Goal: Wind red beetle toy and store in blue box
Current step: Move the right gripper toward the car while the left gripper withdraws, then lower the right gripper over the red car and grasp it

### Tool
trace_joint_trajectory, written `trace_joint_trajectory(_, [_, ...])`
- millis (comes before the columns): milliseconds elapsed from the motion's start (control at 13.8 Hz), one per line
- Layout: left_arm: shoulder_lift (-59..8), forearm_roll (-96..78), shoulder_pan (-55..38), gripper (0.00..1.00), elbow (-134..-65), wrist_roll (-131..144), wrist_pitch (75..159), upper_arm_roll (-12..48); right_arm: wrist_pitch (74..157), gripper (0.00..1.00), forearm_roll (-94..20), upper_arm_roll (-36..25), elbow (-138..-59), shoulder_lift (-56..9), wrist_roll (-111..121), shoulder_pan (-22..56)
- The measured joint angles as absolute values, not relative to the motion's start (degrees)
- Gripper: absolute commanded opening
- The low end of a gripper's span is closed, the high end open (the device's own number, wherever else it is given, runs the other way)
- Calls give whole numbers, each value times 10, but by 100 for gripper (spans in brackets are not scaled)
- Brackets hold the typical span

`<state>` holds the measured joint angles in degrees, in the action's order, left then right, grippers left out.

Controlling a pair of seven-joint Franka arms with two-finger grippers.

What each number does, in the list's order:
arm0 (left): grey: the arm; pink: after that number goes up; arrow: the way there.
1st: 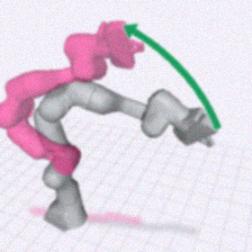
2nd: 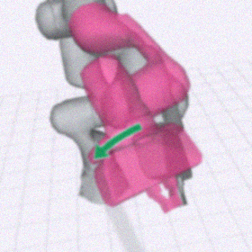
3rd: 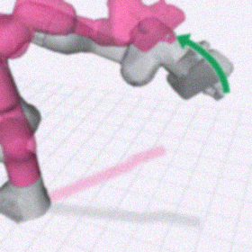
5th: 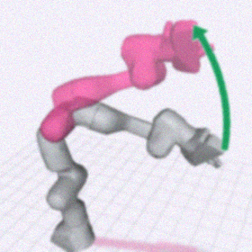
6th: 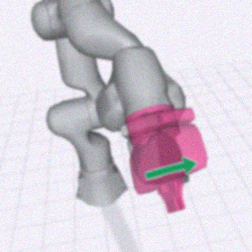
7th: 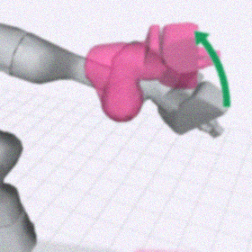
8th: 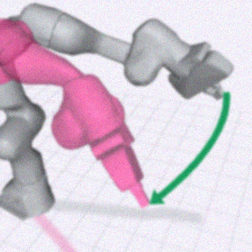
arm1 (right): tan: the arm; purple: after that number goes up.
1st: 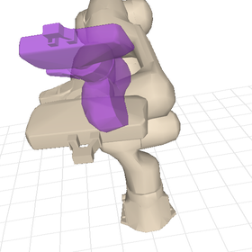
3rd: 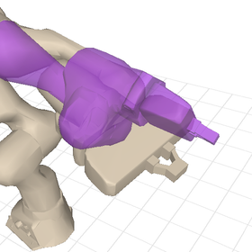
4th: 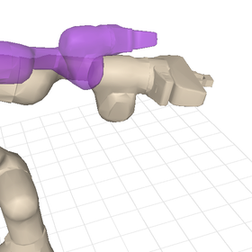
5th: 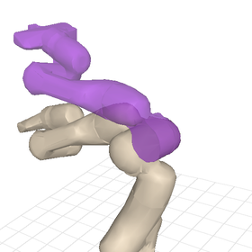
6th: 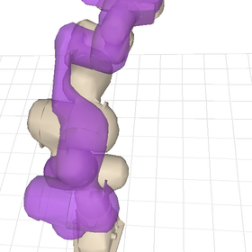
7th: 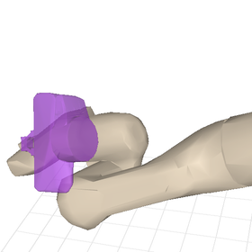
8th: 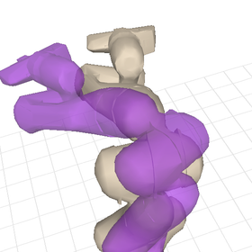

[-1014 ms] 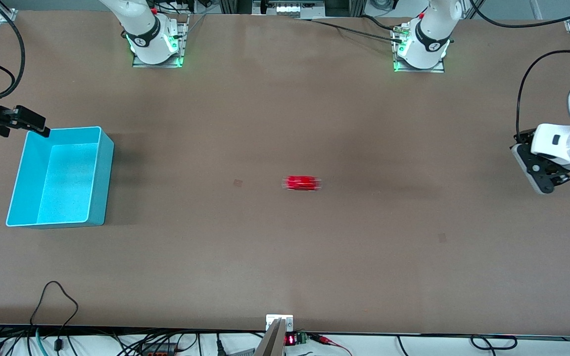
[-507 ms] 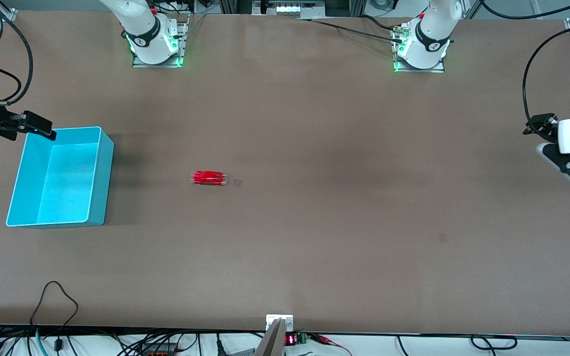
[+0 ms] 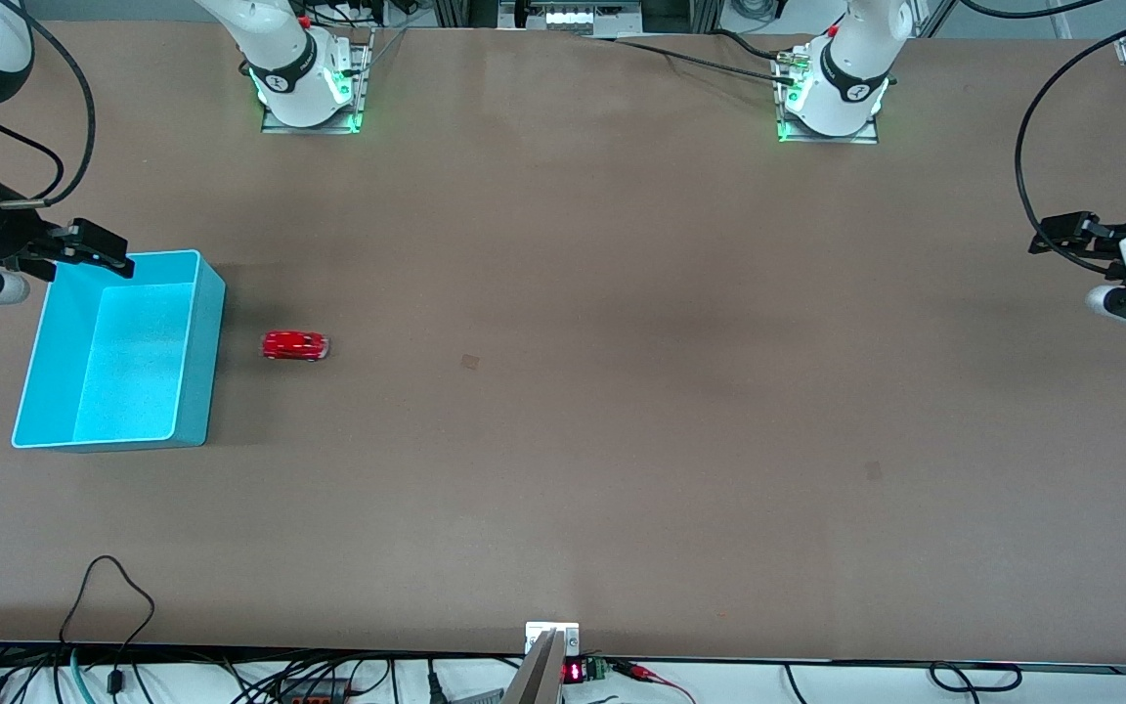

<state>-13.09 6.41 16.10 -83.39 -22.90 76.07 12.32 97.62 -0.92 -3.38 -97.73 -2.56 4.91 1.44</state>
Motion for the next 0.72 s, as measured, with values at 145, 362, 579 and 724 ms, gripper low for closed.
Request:
trace_joint_trajectory(145, [-131,63,161,100,-834,-196,759,134,976,100,-9,-33,-977,-27,49,15])
trace_joint_trajectory(362, [-131,62,158,100,-818,-137,759,152,979,100,-10,-31,-977,-40,50,21])
trace_joint_trajectory(579, [-132,60,142,100,-799,-53,753,158,997,100,-10,-30,-978,-69,51,49])
trace_joint_trajectory(724, [-131,55,126,100,-797,-4,764,152,1015,100,-10,-29,-981,-91,54,69])
